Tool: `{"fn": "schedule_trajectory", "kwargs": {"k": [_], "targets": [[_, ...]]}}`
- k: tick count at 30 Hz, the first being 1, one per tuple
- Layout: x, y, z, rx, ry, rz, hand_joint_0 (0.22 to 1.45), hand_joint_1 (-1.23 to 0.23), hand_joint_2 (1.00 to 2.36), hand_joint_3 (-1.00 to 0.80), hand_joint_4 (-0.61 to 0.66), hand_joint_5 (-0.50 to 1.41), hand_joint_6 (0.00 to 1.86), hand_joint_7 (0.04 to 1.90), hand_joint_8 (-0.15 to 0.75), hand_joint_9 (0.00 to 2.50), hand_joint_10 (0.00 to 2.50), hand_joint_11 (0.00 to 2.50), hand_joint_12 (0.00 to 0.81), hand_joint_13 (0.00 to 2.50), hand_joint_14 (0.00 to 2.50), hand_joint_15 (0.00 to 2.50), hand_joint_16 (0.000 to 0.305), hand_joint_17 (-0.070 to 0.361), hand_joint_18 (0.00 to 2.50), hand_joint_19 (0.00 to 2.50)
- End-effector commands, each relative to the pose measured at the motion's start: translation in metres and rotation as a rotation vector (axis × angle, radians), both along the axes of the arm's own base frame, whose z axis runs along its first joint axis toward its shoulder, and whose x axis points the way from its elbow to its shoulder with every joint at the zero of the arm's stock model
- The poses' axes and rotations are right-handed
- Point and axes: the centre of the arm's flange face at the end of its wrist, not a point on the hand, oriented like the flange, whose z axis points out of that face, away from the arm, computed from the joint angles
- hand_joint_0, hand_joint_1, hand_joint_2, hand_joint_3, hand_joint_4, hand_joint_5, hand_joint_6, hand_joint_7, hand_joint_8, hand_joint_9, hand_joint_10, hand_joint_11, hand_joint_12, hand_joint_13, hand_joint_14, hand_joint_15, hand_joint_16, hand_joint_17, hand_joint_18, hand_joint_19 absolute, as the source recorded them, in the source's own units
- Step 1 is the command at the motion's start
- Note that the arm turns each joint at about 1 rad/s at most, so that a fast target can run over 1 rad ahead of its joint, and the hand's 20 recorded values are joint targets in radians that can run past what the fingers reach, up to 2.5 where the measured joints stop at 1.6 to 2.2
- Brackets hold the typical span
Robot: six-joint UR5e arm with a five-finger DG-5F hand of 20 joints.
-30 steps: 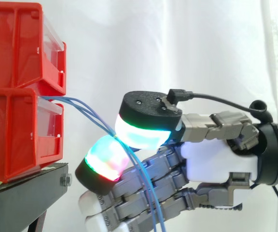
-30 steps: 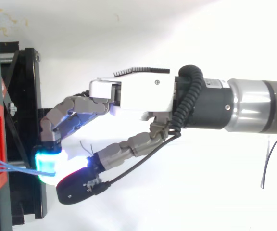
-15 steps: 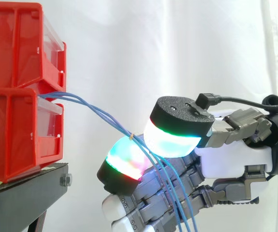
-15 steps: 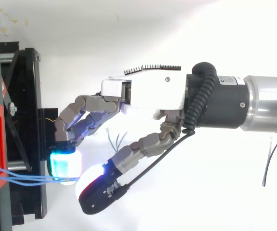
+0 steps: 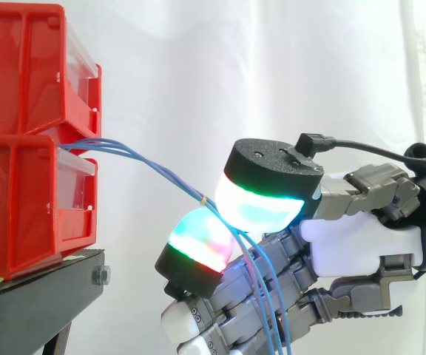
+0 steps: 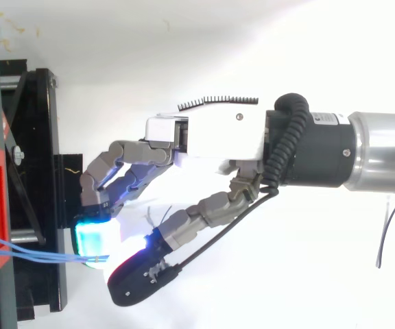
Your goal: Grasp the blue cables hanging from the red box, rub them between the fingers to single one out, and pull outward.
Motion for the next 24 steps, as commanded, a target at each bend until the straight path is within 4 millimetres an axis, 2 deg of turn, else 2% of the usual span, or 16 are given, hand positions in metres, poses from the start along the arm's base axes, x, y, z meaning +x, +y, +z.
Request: {"fn": "schedule_trajectory", "kwargs": {"k": [1,4,11,13,17,19,24], "targets": [[0.0,0.001,0.0,0.001,0.0,-0.001,0.58,-0.68,1.01,-0.29,0.14,-0.13,0.86,1.02,0.326,0.81,0.01,0.2,0.4,0.71,0.01,0.35,0.05,0.113,0.64,0.43],[0.0,0.001,-0.001,0.0,0.001,-0.001,0.57,-0.64,1.01,-0.24,0.12,-0.12,0.84,1.01,0.329,0.82,0.01,0.19,0.405,0.72,0.01,0.35,0.051,0.115,0.64,0.44],[0.0,0.002,0.0,-0.001,0.0,0.001,0.58,-0.55,1.01,-0.18,0.16,-0.1,0.79,1.0,0.358,0.86,0.01,0.18,0.436,0.75,0.01,0.34,0.058,0.131,0.69,0.42],[0.0,0.002,-0.001,-0.001,0.001,0.001,0.58,-0.55,1.01,-0.17,0.18,-0.1,0.78,1.01,0.366,0.86,0.01,0.18,0.445,0.75,0.01,0.34,0.06,0.134,0.7,0.41],[0.0,0.001,0.0,-0.001,-0.002,-0.001,0.57,-0.66,1.01,-0.18,0.19,-0.12,0.81,1.0,0.373,0.87,0.01,0.2,0.452,0.76,0.01,0.34,0.06,0.135,0.71,0.4],[0.001,0.001,0.001,0.001,-0.003,0.001,0.56,-0.67,1.01,-0.19,0.21,-0.13,0.82,0.98,0.368,0.86,0.01,0.22,0.449,0.76,0.01,0.35,0.06,0.134,0.71,0.4],[0.006,-0.002,0.016,0.004,-0.023,-0.002,0.52,-0.68,1.01,-0.36,0.19,-0.13,0.83,0.99,0.343,0.85,0.01,0.24,0.421,0.74,0.01,0.36,0.054,0.122,0.66,0.44]]}}
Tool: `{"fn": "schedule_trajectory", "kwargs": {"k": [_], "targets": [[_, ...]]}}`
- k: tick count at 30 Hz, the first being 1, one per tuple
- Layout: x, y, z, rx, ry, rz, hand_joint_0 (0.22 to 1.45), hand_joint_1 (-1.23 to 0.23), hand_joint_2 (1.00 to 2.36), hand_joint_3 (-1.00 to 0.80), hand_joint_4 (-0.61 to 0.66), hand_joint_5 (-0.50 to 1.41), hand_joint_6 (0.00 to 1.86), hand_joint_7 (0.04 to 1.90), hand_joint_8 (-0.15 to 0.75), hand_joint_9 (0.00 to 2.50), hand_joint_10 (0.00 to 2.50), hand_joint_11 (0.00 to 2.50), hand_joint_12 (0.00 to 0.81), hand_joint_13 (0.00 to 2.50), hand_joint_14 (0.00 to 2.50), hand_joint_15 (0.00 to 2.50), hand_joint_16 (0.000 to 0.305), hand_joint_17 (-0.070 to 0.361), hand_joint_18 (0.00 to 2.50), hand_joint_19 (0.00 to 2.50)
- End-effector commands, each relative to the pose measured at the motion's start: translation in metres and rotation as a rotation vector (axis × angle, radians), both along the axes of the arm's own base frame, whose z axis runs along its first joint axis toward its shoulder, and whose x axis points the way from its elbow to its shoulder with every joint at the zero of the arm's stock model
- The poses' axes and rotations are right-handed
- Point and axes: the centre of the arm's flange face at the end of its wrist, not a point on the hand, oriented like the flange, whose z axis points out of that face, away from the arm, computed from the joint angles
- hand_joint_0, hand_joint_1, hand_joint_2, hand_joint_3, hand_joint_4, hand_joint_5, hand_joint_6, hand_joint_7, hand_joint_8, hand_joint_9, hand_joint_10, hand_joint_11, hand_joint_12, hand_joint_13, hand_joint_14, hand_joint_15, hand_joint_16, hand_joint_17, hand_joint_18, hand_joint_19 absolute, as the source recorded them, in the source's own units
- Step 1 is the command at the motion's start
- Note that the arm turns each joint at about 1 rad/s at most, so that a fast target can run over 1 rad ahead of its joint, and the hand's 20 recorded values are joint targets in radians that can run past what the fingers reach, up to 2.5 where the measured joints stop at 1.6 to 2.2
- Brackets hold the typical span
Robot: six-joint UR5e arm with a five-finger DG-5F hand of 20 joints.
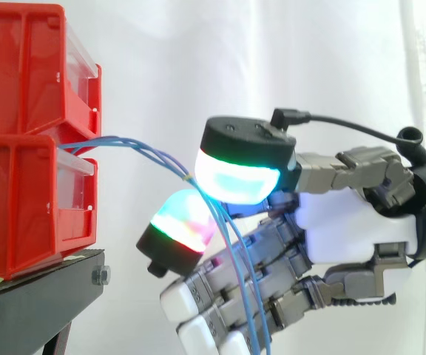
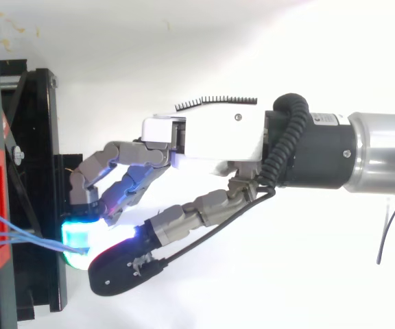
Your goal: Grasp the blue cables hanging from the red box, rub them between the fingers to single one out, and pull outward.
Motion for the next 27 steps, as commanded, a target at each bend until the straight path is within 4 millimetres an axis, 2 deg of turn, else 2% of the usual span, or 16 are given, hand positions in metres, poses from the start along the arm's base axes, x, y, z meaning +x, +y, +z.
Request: {"fn": "schedule_trajectory", "kwargs": {"k": [1,7,13,18,23,27], "targets": [[0.003,-0.001,0.008,0.001,-0.005,-0.002,0.52,-0.68,1.01,-0.38,0.19,-0.13,0.83,0.99,0.343,0.85,0.01,0.23,0.421,0.74,0.01,0.36,0.054,0.122,0.66,0.44],[0.008,0.0,0.027,-0.003,0.002,-0.005,0.5,-0.68,1.0,-0.47,0.2,-0.13,0.84,0.96,0.352,0.85,0.01,0.24,0.431,0.75,0.01,0.37,0.056,0.126,0.68,0.43],[0.006,0.003,0.027,-0.005,0.023,0.0,0.48,-0.68,1.0,-0.5,0.21,-0.14,0.84,0.96,0.356,0.86,0.01,0.23,0.438,0.76,0.01,0.36,0.057,0.128,0.69,0.43],[0.006,0.004,0.026,-0.005,0.024,0.001,0.51,-0.76,1.0,-0.49,0.21,-0.14,0.85,0.99,0.349,0.87,0.01,0.28,0.427,0.77,0.01,0.37,0.055,0.124,0.7,0.42],[0.005,0.002,0.026,-0.004,0.026,-0.002,0.58,-0.78,1.01,-0.37,0.2,-0.14,0.88,1.01,0.338,0.9,0.01,0.32,0.406,0.77,0.02,0.38,0.051,0.114,0.7,0.43],[0.006,0.002,0.026,-0.003,0.024,-0.002,0.61,-0.81,1.02,-0.22,0.13,-0.15,0.9,1.08,0.334,0.89,0.01,0.34,0.403,0.77,0.02,0.38,0.05,0.112,0.71,0.43]]}}
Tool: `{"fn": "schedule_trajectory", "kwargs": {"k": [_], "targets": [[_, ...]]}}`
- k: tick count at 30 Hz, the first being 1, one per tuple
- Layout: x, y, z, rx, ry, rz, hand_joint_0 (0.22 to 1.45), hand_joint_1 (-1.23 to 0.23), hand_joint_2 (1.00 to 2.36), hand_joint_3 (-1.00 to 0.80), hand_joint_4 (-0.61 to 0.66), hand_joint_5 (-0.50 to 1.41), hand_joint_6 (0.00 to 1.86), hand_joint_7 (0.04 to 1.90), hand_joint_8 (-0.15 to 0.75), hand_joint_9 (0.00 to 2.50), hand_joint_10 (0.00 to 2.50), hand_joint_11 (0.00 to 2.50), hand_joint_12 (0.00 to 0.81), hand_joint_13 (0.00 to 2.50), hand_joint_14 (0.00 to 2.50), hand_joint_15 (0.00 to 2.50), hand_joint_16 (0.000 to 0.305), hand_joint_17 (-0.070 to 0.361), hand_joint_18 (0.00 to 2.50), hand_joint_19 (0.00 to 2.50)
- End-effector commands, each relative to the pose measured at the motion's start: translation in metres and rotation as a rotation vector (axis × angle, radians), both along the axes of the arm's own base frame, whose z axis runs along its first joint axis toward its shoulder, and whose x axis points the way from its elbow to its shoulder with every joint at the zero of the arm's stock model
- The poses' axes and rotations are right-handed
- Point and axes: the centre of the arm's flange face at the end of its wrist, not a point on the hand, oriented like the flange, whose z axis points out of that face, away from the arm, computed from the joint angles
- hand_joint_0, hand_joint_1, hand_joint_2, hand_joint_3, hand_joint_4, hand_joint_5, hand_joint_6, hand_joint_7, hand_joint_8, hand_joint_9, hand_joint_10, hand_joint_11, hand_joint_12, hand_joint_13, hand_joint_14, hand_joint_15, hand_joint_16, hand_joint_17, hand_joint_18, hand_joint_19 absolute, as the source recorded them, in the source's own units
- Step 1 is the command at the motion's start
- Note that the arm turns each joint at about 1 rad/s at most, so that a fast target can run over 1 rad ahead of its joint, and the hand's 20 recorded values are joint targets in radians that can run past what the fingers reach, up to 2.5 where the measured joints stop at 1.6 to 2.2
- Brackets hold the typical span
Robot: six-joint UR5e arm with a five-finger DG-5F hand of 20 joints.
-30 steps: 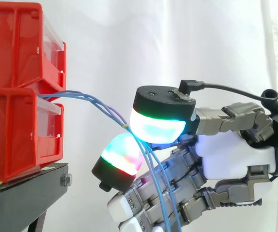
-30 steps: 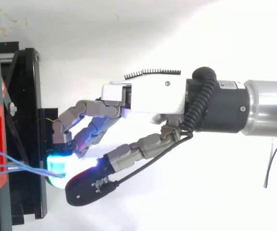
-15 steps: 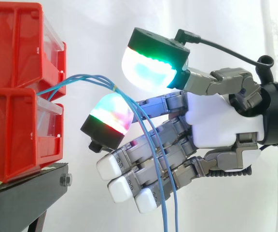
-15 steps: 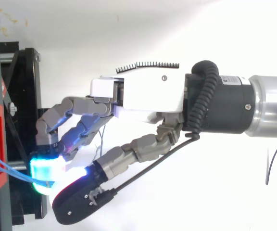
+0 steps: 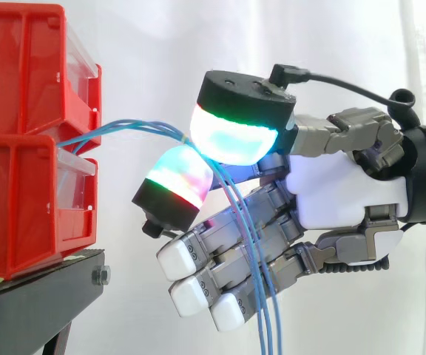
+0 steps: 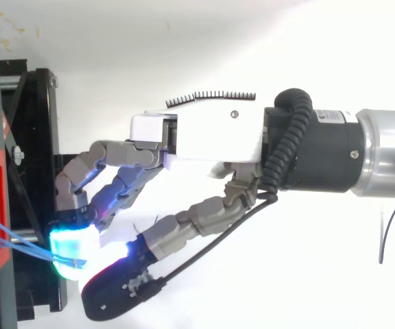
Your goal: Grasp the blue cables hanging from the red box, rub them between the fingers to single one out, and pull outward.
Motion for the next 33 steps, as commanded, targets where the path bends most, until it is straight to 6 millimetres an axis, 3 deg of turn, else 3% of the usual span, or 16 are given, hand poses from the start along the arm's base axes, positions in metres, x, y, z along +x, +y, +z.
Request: {"fn": "schedule_trajectory", "kwargs": {"k": [1,7,18,20,33], "targets": [[-0.0002,-0.0001,-0.0005,0.0,0.001,0.001,0.62,-0.82,1.02,-0.19,0.11,-0.15,0.91,1.05,0.334,0.89,0.01,0.35,0.402,0.78,0.01,0.39,0.05,0.112,0.71,0.43],[0.0001,0.0002,0.0002,0.002,-0.001,0.004,0.64,-0.85,1.02,-0.11,0.07,-0.18,0.94,0.99,0.328,0.82,0.01,0.36,0.41,0.77,0.01,0.39,0.05,0.113,0.72,0.42],[-0.0044,0.0009,-0.0035,0.064,0.038,0.0,0.74,-0.95,1.01,-0.42,0.17,-0.19,0.94,0.88,0.319,0.78,0.01,0.37,0.404,0.78,0.01,0.39,0.049,0.111,0.75,0.37],[-0.0048,0.001,-0.0038,0.068,0.041,0.001,0.72,-0.95,1.0,-0.5,0.18,-0.19,0.93,0.89,0.321,0.8,0.01,0.37,0.401,0.78,0.01,0.39,0.049,0.11,0.76,0.38],[-0.0048,0.0044,-0.0039,0.08,0.042,0.003,0.45,-0.8,1.0,-0.5,0.2,-0.14,0.9,1.01,0.381,0.94,0.01,0.36,0.455,0.87,0.01,0.41,0.058,0.13,0.85,0.43]]}}
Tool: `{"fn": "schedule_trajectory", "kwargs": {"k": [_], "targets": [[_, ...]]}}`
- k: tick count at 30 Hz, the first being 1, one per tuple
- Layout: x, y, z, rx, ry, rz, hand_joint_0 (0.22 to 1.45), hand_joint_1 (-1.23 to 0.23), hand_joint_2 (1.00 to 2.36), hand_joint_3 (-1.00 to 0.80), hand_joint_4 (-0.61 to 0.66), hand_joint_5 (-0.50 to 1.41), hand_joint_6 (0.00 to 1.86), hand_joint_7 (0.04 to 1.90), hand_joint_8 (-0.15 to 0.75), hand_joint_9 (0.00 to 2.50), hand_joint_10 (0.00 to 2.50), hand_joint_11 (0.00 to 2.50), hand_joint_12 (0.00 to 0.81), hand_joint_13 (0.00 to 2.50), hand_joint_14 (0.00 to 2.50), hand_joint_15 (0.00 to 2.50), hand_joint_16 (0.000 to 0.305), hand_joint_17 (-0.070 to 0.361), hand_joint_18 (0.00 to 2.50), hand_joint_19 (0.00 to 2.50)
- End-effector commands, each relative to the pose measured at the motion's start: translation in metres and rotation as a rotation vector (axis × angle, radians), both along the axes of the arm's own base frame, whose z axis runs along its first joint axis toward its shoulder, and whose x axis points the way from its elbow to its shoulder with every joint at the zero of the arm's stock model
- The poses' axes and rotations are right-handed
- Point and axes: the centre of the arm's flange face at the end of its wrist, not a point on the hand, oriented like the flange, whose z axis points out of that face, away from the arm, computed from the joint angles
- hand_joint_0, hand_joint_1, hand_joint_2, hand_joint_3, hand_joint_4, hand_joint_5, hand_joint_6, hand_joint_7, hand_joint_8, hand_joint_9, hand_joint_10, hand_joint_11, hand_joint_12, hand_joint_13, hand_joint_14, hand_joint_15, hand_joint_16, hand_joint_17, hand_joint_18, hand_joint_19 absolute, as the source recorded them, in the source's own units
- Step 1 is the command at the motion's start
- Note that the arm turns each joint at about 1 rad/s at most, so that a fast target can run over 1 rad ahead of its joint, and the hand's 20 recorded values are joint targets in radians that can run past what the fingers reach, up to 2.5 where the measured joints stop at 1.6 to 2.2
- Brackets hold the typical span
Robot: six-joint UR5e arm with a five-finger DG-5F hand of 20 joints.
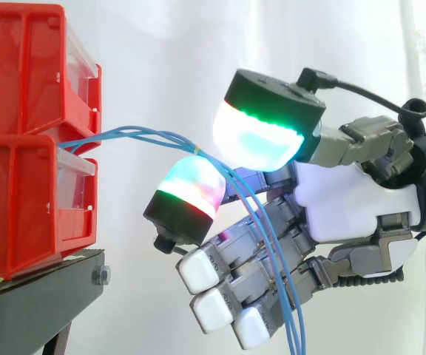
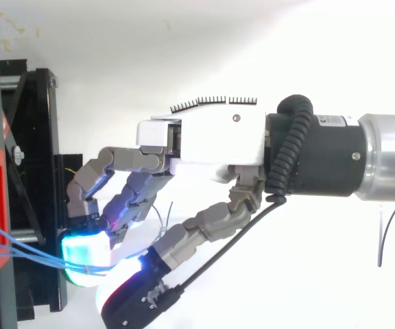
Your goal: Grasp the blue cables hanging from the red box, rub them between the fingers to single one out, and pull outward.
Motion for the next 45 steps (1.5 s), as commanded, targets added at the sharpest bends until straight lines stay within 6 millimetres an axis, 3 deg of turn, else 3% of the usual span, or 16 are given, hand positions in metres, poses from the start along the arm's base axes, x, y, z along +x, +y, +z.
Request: {"fn": "schedule_trajectory", "kwargs": {"k": [1,6,11,17,23,32,37,45], "targets": [[0.0,0.001,0.0,0.008,0.001,0.0,0.45,-0.8,1.0,-0.5,0.2,-0.14,0.9,1.0,0.383,0.94,0.01,0.36,0.459,0.87,0.01,0.42,0.058,0.131,0.86,0.43],[0.0,0.002,0.0,0.009,0.002,0.001,0.43,-0.79,1.0,-0.5,0.19,-0.11,0.89,1.07,0.399,1.01,0.01,0.36,0.474,0.9,0.02,0.41,0.06,0.135,0.89,0.41],[0.0,0.002,0.0,0.009,0.002,0.001,0.54,-0.73,1.0,-0.5,0.16,-0.09,0.88,1.16,0.36,1.06,0.01,0.39,0.423,0.89,0.02,0.43,0.05,0.112,0.83,0.47],[0.0,0.002,0.0,0.009,0.002,0.001,0.56,-0.62,1.02,-0.27,0.14,-0.09,0.87,1.2,0.361,1.1,0.01,0.39,0.422,0.91,0.02,0.44,0.049,0.11,0.83,0.5],[0.0,0.002,0.0,0.009,0.002,0.001,0.56,-0.73,1.01,-0.1,0.16,-0.1,0.89,1.16,0.41,1.1,0.01,0.39,0.484,0.96,0.01,0.43,0.061,0.137,0.94,0.44],[0.0,0.002,0.001,0.009,-0.001,0.001,0.6,-0.86,1.01,0.0,0.08,-0.14,0.94,1.05,0.378,0.95,0.01,0.44,0.462,0.87,0.01,0.45,0.059,0.133,0.88,0.44],[0.003,0.001,0.008,0.011,-0.016,-0.005,0.62,-0.91,1.02,-0.05,0.12,-0.17,0.95,1.0,0.353,0.86,0.01,0.46,0.438,0.81,0.02,0.45,0.055,0.125,0.81,0.44],[0.003,0.002,0.008,0.01,-0.007,0.0,0.65,-0.92,1.01,-0.28,0.17,-0.18,0.94,0.96,0.326,0.82,0.01,0.45,0.413,0.77,0.02,0.45,0.051,0.114,0.77,0.46]]}}
